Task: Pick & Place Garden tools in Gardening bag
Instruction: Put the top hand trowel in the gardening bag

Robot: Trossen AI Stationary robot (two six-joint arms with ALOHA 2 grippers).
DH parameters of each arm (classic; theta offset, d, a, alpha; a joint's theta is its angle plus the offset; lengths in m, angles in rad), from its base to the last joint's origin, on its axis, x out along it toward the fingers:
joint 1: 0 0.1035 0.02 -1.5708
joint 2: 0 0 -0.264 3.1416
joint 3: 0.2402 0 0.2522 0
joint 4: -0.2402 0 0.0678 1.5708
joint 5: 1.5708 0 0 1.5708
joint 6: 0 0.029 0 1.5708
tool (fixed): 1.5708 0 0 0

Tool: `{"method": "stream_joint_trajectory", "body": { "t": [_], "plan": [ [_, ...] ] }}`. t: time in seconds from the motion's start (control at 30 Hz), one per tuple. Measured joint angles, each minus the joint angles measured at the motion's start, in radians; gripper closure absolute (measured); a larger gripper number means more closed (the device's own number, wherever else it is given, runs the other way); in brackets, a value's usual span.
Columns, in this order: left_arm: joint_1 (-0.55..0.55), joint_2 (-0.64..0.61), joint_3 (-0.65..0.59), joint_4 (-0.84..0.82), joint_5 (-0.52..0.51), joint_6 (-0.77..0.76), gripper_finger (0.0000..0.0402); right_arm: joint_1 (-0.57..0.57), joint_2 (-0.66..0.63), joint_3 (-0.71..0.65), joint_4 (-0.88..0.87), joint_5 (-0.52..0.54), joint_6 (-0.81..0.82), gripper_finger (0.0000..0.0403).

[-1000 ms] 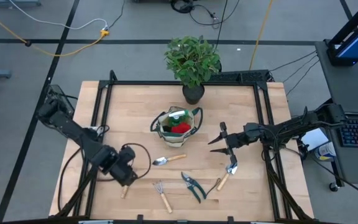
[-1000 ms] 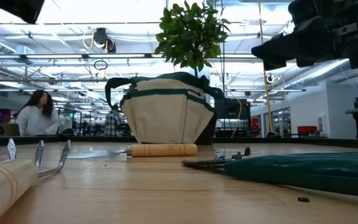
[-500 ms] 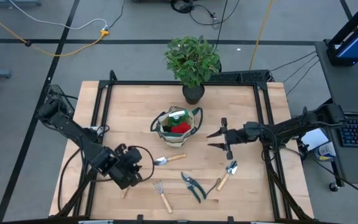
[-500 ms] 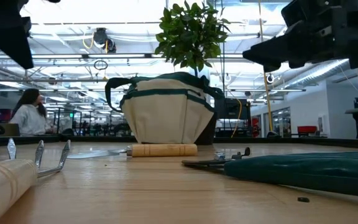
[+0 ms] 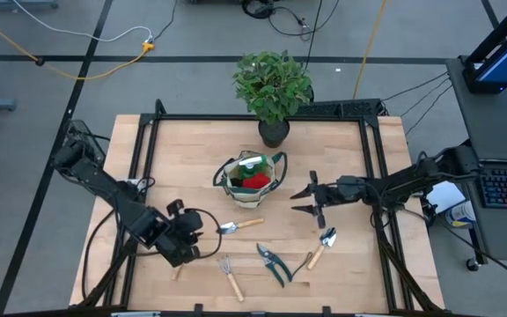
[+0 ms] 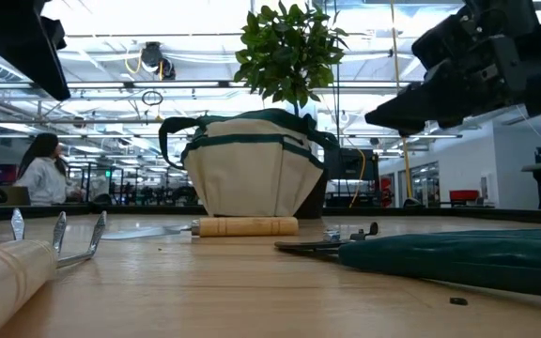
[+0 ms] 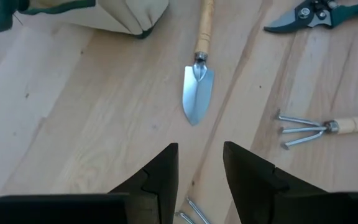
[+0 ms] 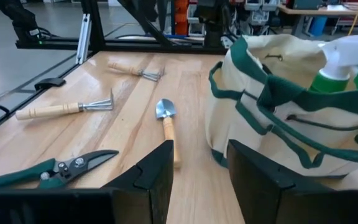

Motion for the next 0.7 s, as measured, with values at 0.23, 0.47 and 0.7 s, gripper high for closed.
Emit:
{"method": "stream_joint_trajectory", "body": {
  "t": [0.23,0.47,0.7],
  "plan": [
    [0.034,0.003,0.0,0.018,-0.007,0.074,0.0268,0.0,0.004,0.0,0.0,0.001,-0.001,0.0259],
    [0.111,0.074,0.0,0.213,0.01,0.322,0.0268,0.0,0.004,0.0,0.0,0.002,0.015,0.0259],
    [0.22,0.174,0.0,0.416,0.071,0.461,0.0268,0.0,0.004,0.0,-0.008,0.002,0.017,0.0259]
  ]
}}
